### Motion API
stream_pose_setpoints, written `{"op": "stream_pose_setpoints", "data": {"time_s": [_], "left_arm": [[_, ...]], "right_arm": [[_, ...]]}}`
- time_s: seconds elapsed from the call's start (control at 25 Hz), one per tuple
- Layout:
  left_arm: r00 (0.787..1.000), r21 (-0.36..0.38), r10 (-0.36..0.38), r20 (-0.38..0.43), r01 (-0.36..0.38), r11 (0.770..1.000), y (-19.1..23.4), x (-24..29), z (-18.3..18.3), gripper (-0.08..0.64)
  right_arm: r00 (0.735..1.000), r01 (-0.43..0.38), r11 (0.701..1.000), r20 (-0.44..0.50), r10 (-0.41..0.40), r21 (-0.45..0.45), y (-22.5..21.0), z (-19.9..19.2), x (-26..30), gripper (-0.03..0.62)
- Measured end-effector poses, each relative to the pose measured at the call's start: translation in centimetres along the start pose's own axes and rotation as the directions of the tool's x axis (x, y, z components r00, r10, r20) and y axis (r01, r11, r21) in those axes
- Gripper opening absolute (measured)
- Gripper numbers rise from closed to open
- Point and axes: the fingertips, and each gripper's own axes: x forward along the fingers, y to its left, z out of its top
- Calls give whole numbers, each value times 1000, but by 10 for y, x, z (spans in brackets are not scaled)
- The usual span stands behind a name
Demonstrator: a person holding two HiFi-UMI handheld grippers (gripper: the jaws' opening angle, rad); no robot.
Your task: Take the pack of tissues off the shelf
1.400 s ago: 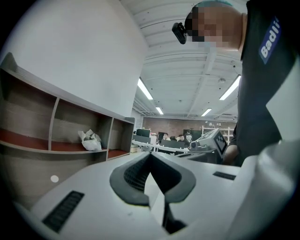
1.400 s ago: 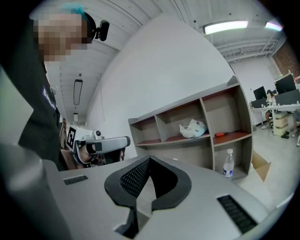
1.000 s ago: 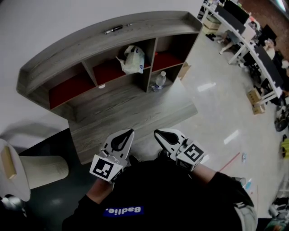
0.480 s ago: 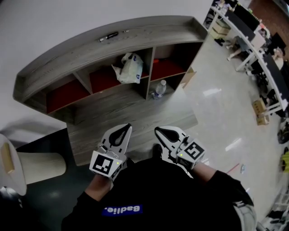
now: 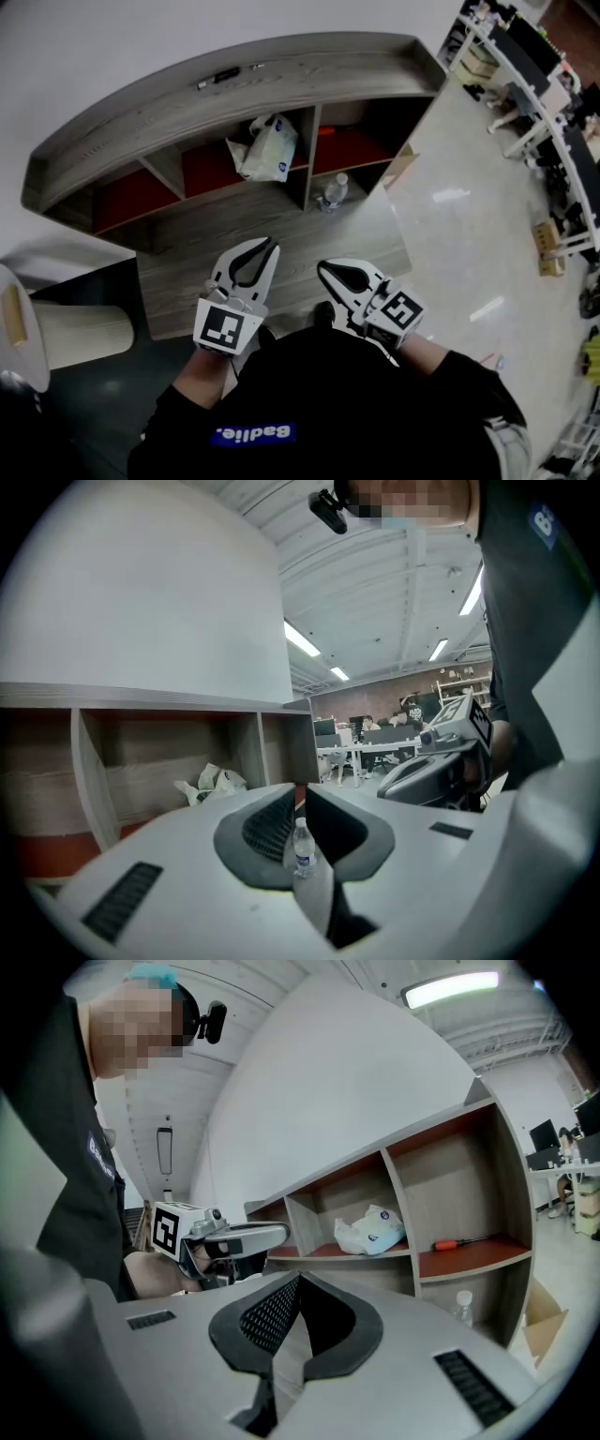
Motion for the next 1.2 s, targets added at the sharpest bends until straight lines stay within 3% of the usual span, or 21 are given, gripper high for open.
{"op": "stream_pose_setpoints", "data": {"time_s": [0.12,0.28,0.68,1.08,1.2], "left_arm": [[1000,48,20,-18,-19,999,8,10,0,51],[997,164,61,-46,-52,985,21,23,2,84],[979,396,107,-171,-31,918,44,63,-23,205],[946,586,189,-264,2,810,68,90,-42,248],[927,645,232,-295,14,764,81,97,-50,266]], "right_arm": [[1000,-4,1000,4,4,1,-6,2,-2,29],[1000,-6,1000,4,6,2,-14,2,-5,29],[1000,30,1000,-1,-30,2,-31,4,-20,29],[998,68,998,2,-68,3,-41,5,-33,31],[997,81,997,5,-81,2,-44,5,-37,30]]}}
